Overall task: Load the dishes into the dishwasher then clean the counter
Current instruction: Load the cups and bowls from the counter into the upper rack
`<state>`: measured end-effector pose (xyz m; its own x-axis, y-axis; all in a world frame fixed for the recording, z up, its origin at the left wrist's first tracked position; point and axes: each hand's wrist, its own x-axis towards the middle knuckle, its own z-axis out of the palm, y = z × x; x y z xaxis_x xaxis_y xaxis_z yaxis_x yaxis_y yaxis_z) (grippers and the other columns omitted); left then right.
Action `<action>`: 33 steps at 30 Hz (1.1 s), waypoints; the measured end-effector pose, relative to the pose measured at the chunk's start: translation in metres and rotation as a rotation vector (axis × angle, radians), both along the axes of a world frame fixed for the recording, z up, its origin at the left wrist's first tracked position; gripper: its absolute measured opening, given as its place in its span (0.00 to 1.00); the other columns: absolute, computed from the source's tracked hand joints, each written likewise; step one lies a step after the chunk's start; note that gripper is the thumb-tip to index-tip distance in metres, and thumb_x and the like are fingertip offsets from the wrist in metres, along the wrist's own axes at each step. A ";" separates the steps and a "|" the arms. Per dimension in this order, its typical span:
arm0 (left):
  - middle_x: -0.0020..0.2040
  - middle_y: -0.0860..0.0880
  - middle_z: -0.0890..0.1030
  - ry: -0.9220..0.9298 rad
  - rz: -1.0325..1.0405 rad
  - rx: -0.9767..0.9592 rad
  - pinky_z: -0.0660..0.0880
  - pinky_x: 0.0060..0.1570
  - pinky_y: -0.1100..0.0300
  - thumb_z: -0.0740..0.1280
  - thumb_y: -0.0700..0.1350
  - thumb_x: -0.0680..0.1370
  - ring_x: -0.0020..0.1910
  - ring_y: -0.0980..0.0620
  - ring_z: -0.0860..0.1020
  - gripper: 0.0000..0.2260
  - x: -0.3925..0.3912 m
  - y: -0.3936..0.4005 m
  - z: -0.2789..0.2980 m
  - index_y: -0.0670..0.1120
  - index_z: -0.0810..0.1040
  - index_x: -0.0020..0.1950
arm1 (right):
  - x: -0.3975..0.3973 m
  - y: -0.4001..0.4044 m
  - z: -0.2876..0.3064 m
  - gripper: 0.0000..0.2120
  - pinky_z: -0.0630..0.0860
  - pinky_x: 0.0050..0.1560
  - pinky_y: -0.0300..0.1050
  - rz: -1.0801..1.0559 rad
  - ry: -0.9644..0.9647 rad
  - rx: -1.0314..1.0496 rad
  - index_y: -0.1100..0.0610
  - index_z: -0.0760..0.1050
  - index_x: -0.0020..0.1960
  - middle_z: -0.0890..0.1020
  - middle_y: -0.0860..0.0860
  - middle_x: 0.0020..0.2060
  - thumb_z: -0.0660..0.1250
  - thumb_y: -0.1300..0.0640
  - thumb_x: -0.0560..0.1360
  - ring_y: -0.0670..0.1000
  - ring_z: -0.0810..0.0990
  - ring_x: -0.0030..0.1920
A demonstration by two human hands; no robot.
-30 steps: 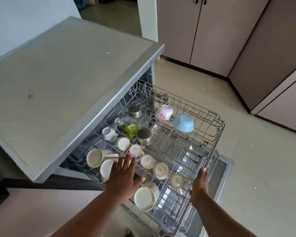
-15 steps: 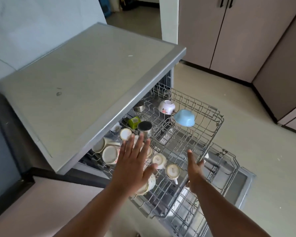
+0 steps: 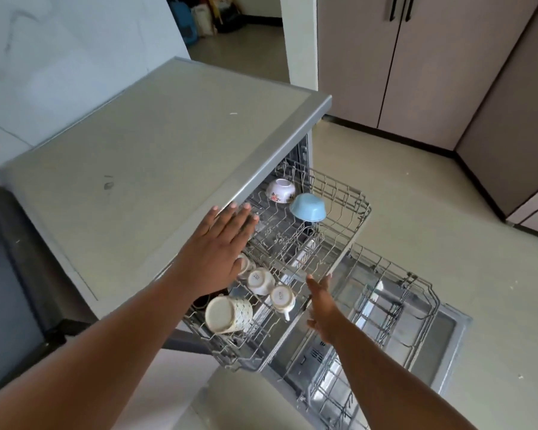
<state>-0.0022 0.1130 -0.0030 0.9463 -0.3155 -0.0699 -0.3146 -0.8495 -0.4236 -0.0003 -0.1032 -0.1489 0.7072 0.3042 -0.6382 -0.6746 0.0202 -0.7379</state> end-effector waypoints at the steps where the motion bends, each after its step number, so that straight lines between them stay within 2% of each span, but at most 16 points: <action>1: 0.78 0.41 0.58 0.014 -0.035 0.022 0.51 0.74 0.43 0.57 0.55 0.77 0.77 0.41 0.56 0.33 0.005 0.002 0.000 0.44 0.56 0.79 | -0.001 -0.002 -0.006 0.34 0.55 0.72 0.68 0.013 -0.045 -0.021 0.45 0.31 0.77 0.45 0.57 0.79 0.51 0.43 0.83 0.64 0.55 0.76; 2: 0.78 0.42 0.58 0.025 -0.072 0.040 0.51 0.75 0.43 0.57 0.54 0.77 0.77 0.41 0.56 0.32 0.011 0.005 0.000 0.44 0.55 0.79 | -0.004 -0.003 -0.010 0.31 0.50 0.73 0.64 0.017 -0.093 -0.045 0.47 0.33 0.78 0.46 0.54 0.79 0.49 0.45 0.84 0.63 0.52 0.77; 4: 0.77 0.42 0.59 0.042 -0.127 0.062 0.51 0.75 0.43 0.54 0.54 0.77 0.77 0.41 0.56 0.31 0.023 0.011 0.006 0.45 0.54 0.78 | -0.009 -0.005 -0.019 0.28 0.50 0.74 0.58 0.016 -0.208 -0.119 0.49 0.37 0.79 0.49 0.53 0.78 0.47 0.48 0.84 0.61 0.52 0.77; 7: 0.78 0.43 0.57 0.057 -0.176 0.059 0.52 0.75 0.44 0.57 0.53 0.77 0.78 0.42 0.54 0.32 0.041 0.019 0.013 0.46 0.53 0.79 | -0.011 -0.003 -0.043 0.29 0.47 0.76 0.59 -0.026 -0.317 -0.255 0.48 0.38 0.79 0.45 0.53 0.78 0.48 0.46 0.83 0.59 0.48 0.78; 11: 0.79 0.45 0.51 0.067 -0.143 -0.037 0.54 0.75 0.42 0.62 0.49 0.76 0.78 0.42 0.48 0.36 0.048 0.016 0.015 0.47 0.47 0.80 | -0.006 0.029 -0.053 0.33 0.51 0.75 0.62 -0.176 -0.269 -0.263 0.42 0.33 0.77 0.43 0.51 0.79 0.50 0.41 0.81 0.59 0.51 0.77; 14: 0.80 0.46 0.50 0.101 -0.149 -0.098 0.54 0.74 0.41 0.61 0.49 0.76 0.78 0.42 0.47 0.36 0.049 0.017 0.018 0.47 0.46 0.80 | 0.001 0.058 -0.045 0.29 0.51 0.73 0.65 -0.476 -0.126 -0.310 0.40 0.39 0.78 0.46 0.49 0.79 0.48 0.40 0.81 0.60 0.52 0.77; 16: 0.80 0.46 0.49 0.119 -0.132 -0.115 0.54 0.74 0.41 0.60 0.50 0.76 0.79 0.43 0.46 0.37 0.050 0.017 0.019 0.47 0.46 0.80 | 0.013 0.067 -0.044 0.29 0.53 0.73 0.67 -0.550 -0.047 -0.297 0.38 0.42 0.78 0.50 0.49 0.79 0.48 0.38 0.81 0.61 0.54 0.77; 19: 0.80 0.46 0.50 0.126 -0.117 -0.123 0.55 0.73 0.41 0.60 0.50 0.76 0.79 0.43 0.47 0.36 0.051 0.015 0.019 0.45 0.47 0.80 | 0.030 0.080 -0.046 0.29 0.54 0.72 0.66 -0.562 -0.024 -0.263 0.39 0.43 0.78 0.54 0.50 0.78 0.49 0.37 0.80 0.61 0.58 0.75; 23: 0.80 0.46 0.50 0.124 -0.107 -0.169 0.55 0.74 0.43 0.62 0.50 0.75 0.79 0.45 0.47 0.37 0.050 0.016 0.021 0.44 0.48 0.80 | 0.042 0.114 -0.048 0.35 0.55 0.72 0.67 -0.546 -0.038 -0.214 0.39 0.43 0.78 0.53 0.52 0.79 0.49 0.30 0.76 0.62 0.59 0.75; 28: 0.80 0.45 0.51 0.124 -0.081 -0.206 0.54 0.74 0.45 0.65 0.49 0.74 0.79 0.47 0.47 0.39 0.052 0.015 0.021 0.44 0.48 0.80 | 0.072 0.157 -0.044 0.47 0.55 0.74 0.64 -0.450 -0.019 0.046 0.39 0.41 0.78 0.51 0.53 0.79 0.54 0.21 0.66 0.58 0.56 0.77; 30: 0.80 0.45 0.51 0.118 -0.076 -0.206 0.55 0.74 0.45 0.65 0.49 0.73 0.79 0.47 0.48 0.40 0.052 0.015 0.021 0.44 0.49 0.80 | 0.079 0.171 -0.051 0.51 0.54 0.75 0.63 -0.401 -0.024 0.107 0.41 0.39 0.78 0.49 0.51 0.79 0.57 0.21 0.65 0.56 0.53 0.78; 32: 0.80 0.45 0.52 0.110 -0.082 -0.201 0.54 0.74 0.45 0.65 0.49 0.73 0.79 0.47 0.49 0.40 0.053 0.015 0.021 0.44 0.50 0.80 | 0.087 0.182 -0.056 0.53 0.52 0.77 0.57 -0.320 -0.042 0.132 0.42 0.37 0.78 0.47 0.50 0.79 0.57 0.21 0.65 0.53 0.51 0.78; 33: 0.79 0.45 0.52 0.108 -0.084 -0.196 0.54 0.74 0.45 0.65 0.49 0.72 0.79 0.47 0.49 0.40 0.053 0.014 0.020 0.44 0.51 0.80 | 0.093 0.189 -0.058 0.51 0.51 0.77 0.49 -0.263 -0.075 0.143 0.42 0.37 0.78 0.46 0.47 0.79 0.56 0.21 0.66 0.49 0.51 0.77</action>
<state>0.0507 0.1275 0.0169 0.9066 -0.4102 -0.0992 -0.4220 -0.8812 -0.2129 0.0925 0.0856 -0.2073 0.8175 0.1873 -0.5447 -0.5757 0.2947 -0.7627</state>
